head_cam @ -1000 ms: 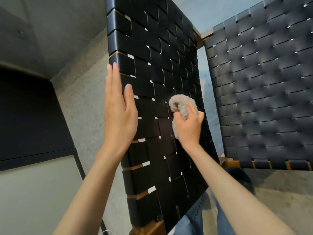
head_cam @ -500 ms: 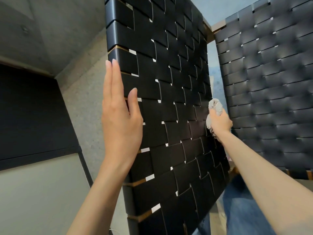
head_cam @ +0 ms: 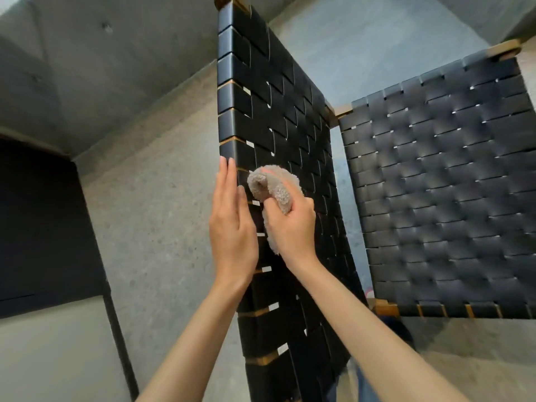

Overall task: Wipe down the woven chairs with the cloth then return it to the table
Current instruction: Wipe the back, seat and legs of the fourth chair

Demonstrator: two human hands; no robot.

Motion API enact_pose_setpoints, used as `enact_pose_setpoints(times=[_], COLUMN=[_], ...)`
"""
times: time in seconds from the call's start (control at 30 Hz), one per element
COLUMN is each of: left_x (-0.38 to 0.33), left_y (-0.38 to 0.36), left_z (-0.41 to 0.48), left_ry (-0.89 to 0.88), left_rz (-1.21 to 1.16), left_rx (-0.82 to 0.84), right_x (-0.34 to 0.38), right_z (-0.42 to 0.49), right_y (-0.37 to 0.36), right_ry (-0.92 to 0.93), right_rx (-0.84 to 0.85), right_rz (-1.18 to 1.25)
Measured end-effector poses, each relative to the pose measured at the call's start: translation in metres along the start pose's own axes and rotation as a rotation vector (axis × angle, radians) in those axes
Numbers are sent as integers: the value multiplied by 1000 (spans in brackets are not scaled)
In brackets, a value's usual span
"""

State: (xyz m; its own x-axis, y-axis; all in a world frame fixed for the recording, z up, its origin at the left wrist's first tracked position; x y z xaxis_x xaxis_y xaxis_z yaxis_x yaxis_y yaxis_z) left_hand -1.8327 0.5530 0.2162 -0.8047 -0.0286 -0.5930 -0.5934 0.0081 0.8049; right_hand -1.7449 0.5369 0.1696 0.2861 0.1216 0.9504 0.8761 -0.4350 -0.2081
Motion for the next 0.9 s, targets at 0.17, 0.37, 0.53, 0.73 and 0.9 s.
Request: enact_pose_setpoints(times=[0.17,0.37,0.53,0.73,0.9], left_x=[1,1,-7,-15,-17], left_y=[-1,1,-5,-9,-12], left_z=[1,12,37,57,62], left_ry=[1,-58,-84,-98,-78], left_rz=[-33,62,209,315,306], left_rx=[4,84,96,96,77], right_x=[15,-47,-112,-187,-211], right_z=[29,47,75,114,139], right_y=[-27,8,54,109,129], right_ry=[146,14,-167,-464,-677], right_rx=[-37,-87,-146,-196,-213], right_rz=[-56,-140,-193,-397,-498])
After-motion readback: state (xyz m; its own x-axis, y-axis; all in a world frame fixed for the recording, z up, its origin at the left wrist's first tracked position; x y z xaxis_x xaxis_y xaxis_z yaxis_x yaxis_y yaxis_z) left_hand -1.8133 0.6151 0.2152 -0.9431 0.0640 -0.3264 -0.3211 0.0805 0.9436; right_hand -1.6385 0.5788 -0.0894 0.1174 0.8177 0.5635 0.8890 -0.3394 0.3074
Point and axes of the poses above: each hand's wrist, its own z-axis towards the middle knuckle, its own y-axis out of the back of the hand, x = y × z, the point moved 4 cm from there along z, towards the middle knuckle, and after that the axes turned 13 degrees about z, right-handed, at the moved point
